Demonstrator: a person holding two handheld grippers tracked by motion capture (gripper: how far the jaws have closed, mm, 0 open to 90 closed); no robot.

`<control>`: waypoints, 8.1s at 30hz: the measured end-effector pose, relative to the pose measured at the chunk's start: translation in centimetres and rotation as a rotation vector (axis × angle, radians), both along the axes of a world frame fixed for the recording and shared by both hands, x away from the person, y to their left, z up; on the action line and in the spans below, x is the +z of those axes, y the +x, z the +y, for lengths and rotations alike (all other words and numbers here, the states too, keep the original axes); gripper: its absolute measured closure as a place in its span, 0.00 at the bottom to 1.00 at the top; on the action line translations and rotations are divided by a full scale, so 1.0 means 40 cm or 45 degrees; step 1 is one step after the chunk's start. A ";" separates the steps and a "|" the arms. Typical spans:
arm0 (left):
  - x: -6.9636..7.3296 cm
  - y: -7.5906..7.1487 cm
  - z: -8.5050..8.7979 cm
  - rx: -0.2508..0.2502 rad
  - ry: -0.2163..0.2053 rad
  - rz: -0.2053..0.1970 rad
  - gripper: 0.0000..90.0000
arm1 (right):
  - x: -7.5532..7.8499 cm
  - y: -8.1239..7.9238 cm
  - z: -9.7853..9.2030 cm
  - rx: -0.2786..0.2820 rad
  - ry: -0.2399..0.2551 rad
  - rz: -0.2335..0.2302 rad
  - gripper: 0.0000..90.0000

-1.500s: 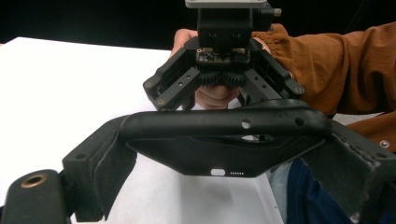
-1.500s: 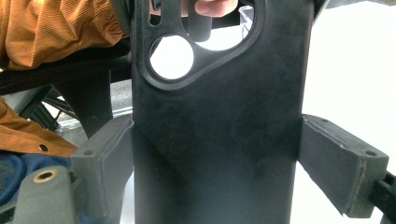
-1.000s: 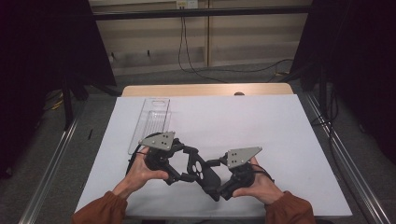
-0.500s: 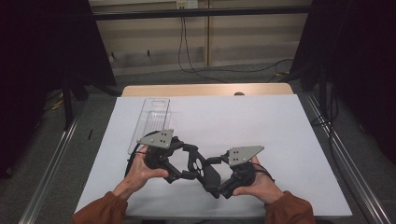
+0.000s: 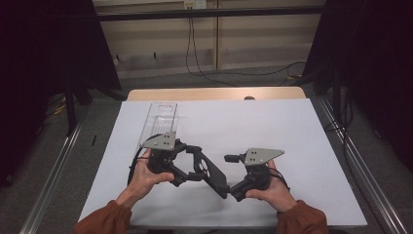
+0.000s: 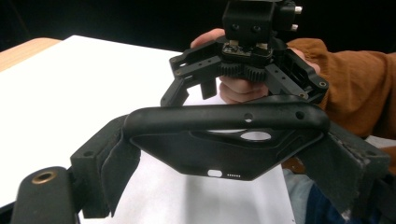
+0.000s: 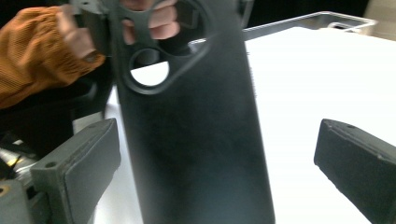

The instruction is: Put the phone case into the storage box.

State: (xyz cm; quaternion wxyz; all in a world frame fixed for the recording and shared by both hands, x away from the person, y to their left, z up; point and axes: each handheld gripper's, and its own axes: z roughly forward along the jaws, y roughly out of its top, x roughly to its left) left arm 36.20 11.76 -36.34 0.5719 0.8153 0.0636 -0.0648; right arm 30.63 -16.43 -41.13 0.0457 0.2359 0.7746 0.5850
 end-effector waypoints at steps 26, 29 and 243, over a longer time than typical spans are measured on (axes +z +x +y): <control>0.013 0.021 0.058 0.282 0.034 0.011 0.17 | -0.012 -0.003 -0.067 -0.343 -0.058 -0.009 0.02; 0.015 0.023 0.065 0.312 0.038 0.014 0.17 | -0.012 -0.011 -0.079 -0.390 -0.065 -0.033 0.02; 0.011 0.426 0.101 1.552 0.430 0.017 0.15 | -0.060 -0.180 -0.300 -0.884 -0.124 -0.207 0.00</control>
